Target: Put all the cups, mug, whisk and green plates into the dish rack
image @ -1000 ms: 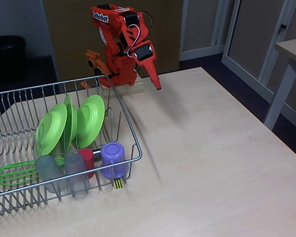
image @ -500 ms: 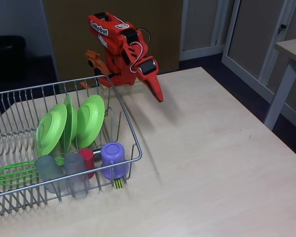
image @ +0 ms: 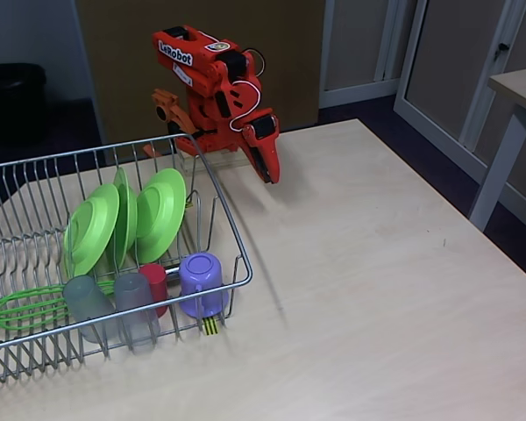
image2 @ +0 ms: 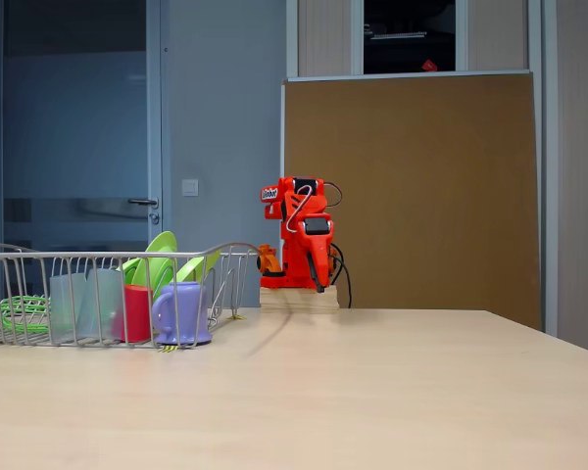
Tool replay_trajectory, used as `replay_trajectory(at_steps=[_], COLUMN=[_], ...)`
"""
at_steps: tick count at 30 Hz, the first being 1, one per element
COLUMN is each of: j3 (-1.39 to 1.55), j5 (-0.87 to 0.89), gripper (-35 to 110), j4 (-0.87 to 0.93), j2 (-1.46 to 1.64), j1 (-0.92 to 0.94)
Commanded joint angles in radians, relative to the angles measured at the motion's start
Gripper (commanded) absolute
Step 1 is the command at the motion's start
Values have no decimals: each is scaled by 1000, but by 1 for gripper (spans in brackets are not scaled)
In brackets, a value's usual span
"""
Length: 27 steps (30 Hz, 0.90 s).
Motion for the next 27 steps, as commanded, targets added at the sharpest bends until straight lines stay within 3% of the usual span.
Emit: replay_trajectory(at_steps=[1,10,27], j3=[6,6,6], j5=[-78,-287,-281], gripper=[0,0,0], j4=[31,28,140], j2=[20,-12,209], j1=[-15,-25,26])
